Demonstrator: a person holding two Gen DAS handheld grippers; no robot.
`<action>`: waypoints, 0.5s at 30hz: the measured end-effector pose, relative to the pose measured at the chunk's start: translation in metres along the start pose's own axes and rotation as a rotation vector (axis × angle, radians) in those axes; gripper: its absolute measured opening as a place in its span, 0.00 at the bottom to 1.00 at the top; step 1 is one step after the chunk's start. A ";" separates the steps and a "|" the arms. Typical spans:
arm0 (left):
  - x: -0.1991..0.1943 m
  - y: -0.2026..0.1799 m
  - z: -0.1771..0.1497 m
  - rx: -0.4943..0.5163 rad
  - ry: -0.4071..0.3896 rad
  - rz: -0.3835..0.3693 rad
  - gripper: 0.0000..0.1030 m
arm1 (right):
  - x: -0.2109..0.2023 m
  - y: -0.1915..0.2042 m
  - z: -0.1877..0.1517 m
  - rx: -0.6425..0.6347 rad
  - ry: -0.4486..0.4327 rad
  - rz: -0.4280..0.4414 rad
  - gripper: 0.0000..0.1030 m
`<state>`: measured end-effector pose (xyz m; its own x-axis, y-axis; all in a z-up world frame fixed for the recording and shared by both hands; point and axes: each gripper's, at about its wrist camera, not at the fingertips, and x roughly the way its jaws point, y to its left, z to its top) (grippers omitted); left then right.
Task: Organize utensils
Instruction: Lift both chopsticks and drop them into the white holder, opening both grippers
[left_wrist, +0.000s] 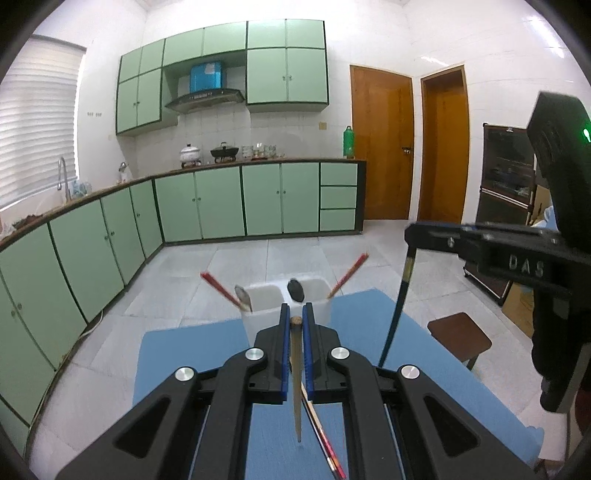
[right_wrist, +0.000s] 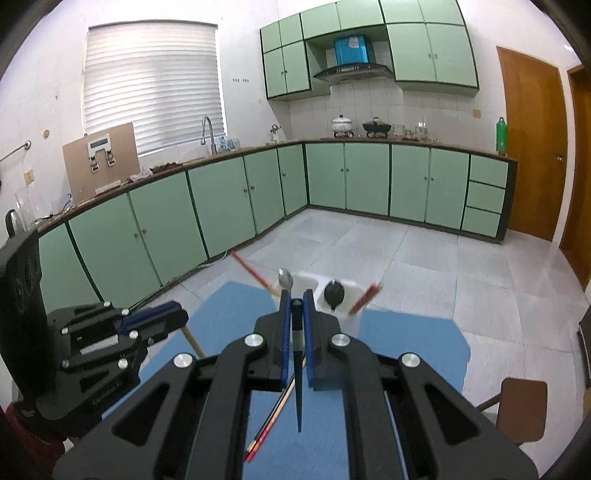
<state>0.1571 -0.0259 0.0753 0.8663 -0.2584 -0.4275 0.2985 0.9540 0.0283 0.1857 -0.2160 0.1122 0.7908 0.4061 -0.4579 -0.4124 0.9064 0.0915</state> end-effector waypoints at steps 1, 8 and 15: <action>0.000 0.000 0.005 0.004 -0.011 -0.001 0.06 | -0.001 -0.002 0.008 0.001 -0.015 0.002 0.06; -0.002 0.009 0.056 0.021 -0.121 0.015 0.06 | -0.002 -0.016 0.062 0.016 -0.123 -0.019 0.06; 0.023 0.016 0.116 0.034 -0.213 0.049 0.06 | 0.025 -0.038 0.107 0.027 -0.200 -0.092 0.05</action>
<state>0.2284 -0.0339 0.1709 0.9442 -0.2414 -0.2242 0.2639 0.9616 0.0761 0.2696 -0.2282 0.1921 0.8997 0.3344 -0.2806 -0.3245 0.9423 0.0824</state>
